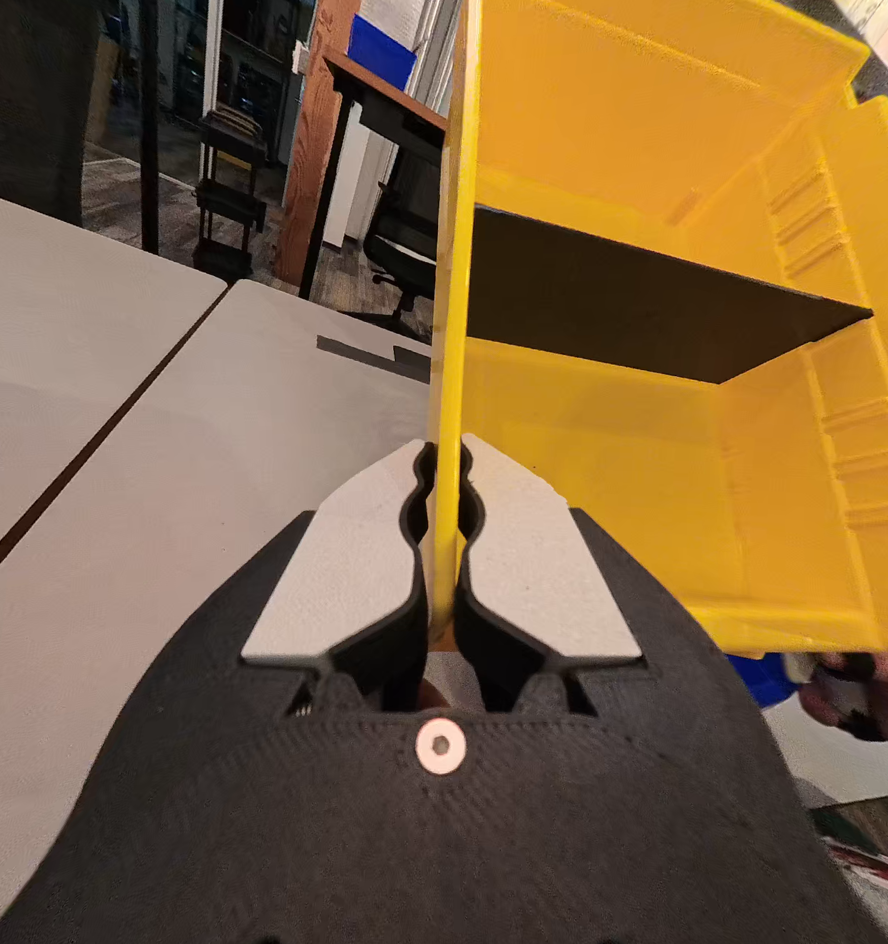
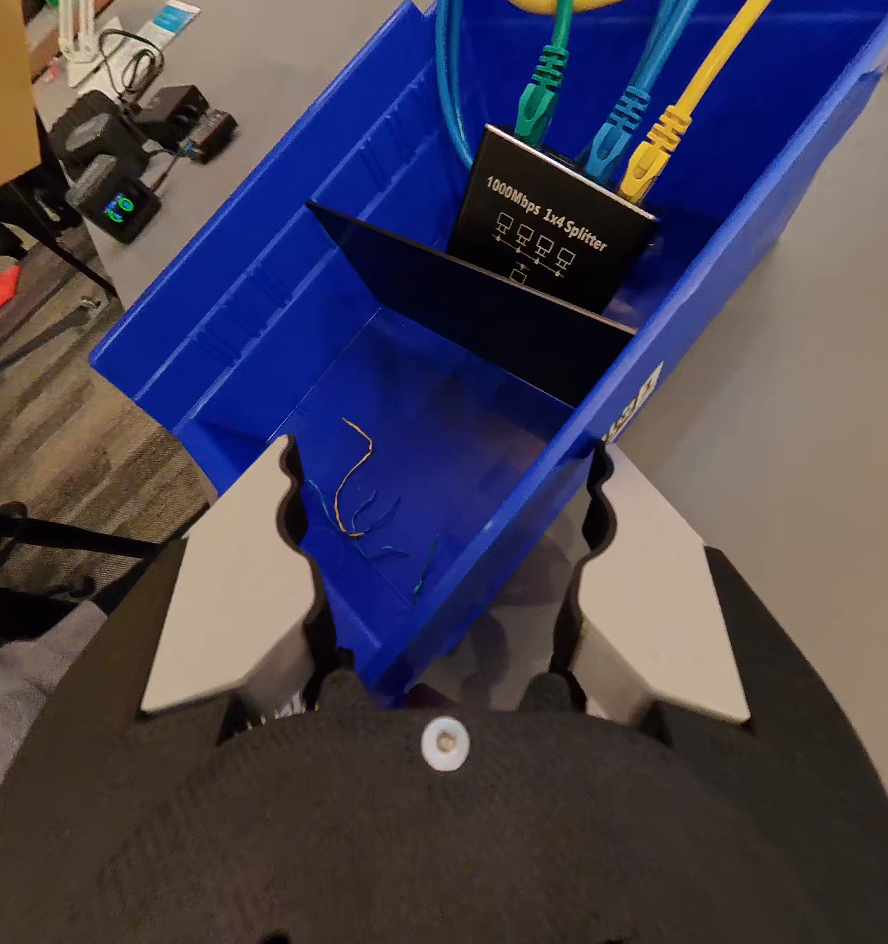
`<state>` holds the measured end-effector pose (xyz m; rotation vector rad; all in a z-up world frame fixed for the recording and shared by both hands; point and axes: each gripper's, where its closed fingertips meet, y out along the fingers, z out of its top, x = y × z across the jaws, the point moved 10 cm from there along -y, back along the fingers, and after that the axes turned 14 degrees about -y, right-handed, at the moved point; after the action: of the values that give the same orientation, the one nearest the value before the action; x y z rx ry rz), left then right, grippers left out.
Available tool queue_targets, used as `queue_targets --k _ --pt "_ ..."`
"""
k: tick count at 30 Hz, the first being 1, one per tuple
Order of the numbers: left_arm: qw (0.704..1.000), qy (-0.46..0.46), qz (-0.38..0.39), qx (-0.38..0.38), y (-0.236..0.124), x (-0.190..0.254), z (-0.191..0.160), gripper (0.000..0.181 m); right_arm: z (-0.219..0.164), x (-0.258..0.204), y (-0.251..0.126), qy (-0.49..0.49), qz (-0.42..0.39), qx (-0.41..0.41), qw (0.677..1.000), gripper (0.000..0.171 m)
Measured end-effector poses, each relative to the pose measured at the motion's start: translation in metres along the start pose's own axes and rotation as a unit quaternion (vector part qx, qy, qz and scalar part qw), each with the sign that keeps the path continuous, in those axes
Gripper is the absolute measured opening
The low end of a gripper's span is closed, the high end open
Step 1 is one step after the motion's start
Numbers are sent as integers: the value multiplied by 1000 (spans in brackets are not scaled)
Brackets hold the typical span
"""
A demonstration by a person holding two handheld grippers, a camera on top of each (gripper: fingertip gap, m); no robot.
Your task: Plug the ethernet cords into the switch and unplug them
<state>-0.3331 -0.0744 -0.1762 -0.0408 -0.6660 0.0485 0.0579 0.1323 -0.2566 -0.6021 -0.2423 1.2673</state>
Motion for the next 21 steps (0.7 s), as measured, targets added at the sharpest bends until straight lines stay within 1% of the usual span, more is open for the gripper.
queue_targets --k 6,14,17,19,21 --pt "1000 -18 -3 24 -4 -7 3 6 26 -30 50 -16 25 9 1000 117" --pt "998 -27 -16 46 -7 -12 5 6 51 -68 101 -19 62 29 997 128" --pt "998 -24 -19 47 -8 -11 5 6 54 -87 114 -24 100 32 994 133" --pt "999 -18 -19 47 -8 -11 6 6 55 -93 117 -40 103 30 993 136" --pt "999 -15 -19 47 -9 -9 5 6 56 -90 112 -35 98 40 994 136"
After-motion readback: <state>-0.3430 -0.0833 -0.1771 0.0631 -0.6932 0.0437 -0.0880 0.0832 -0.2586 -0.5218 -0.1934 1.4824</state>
